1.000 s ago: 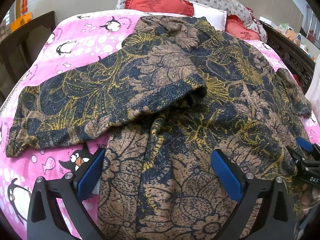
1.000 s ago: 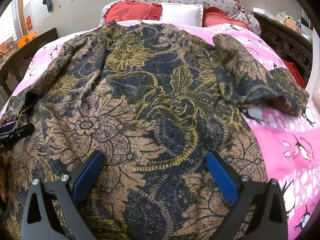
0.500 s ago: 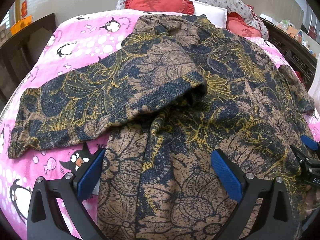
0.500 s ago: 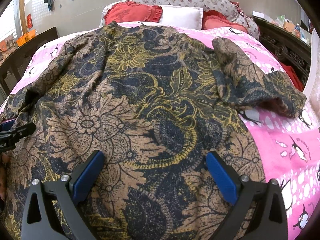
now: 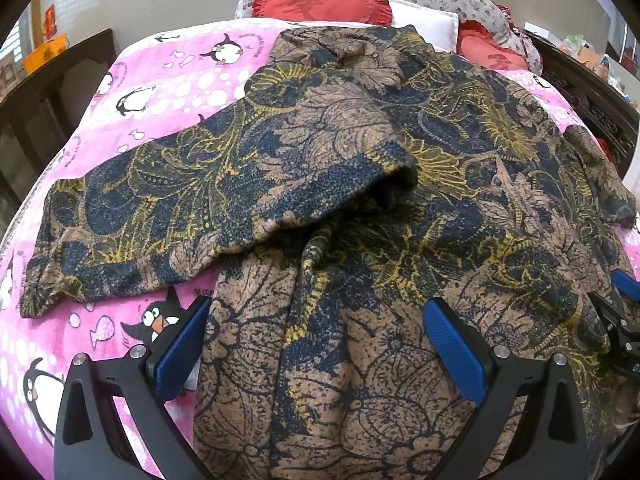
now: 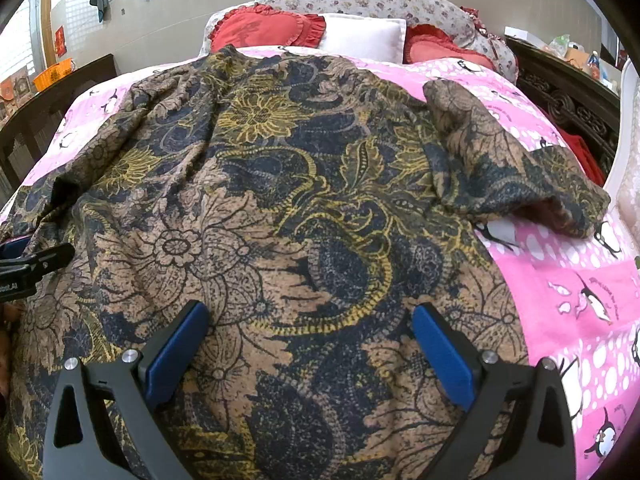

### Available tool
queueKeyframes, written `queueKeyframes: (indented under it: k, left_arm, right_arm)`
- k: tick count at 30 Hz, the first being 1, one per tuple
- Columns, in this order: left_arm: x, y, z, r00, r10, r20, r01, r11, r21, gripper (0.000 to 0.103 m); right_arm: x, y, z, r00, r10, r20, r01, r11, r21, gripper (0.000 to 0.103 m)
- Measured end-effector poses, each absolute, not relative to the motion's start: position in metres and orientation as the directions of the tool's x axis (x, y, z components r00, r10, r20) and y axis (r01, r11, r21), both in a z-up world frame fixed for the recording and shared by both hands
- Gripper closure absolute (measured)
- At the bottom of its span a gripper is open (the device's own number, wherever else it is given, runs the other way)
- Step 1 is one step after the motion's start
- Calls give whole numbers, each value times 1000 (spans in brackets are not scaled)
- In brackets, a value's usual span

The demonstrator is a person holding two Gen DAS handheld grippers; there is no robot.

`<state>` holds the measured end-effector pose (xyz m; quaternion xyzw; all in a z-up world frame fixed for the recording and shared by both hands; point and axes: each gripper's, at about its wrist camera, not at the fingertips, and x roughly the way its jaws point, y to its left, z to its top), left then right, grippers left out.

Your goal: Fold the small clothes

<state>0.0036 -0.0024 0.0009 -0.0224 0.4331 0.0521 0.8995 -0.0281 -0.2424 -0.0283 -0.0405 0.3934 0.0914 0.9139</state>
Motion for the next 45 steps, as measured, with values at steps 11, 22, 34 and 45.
queueKeyframes:
  k: [11, 22, 34, 45]
  left_arm:
    - [4, -2, 1, 621, 69, -781, -112, 994, -1, 14]
    - [3, -1, 1, 622, 68, -780, -112, 994, -3, 14]
    - [0, 1, 2, 628, 61, -776, -110, 994, -11, 15]
    - [-53, 75, 32, 702, -64, -709, -224, 925, -306, 28]
  right_arm:
    - [-33, -242, -27, 681, 127, -721, -202, 979, -19, 0]
    - [-33, -240, -28, 682, 115, -722, -197, 980, -31, 0]
    - [-32, -240, -27, 682, 115, -722, -196, 980, -30, 0]
    - [-32, -240, -27, 683, 116, -721, -196, 980, -29, 0]
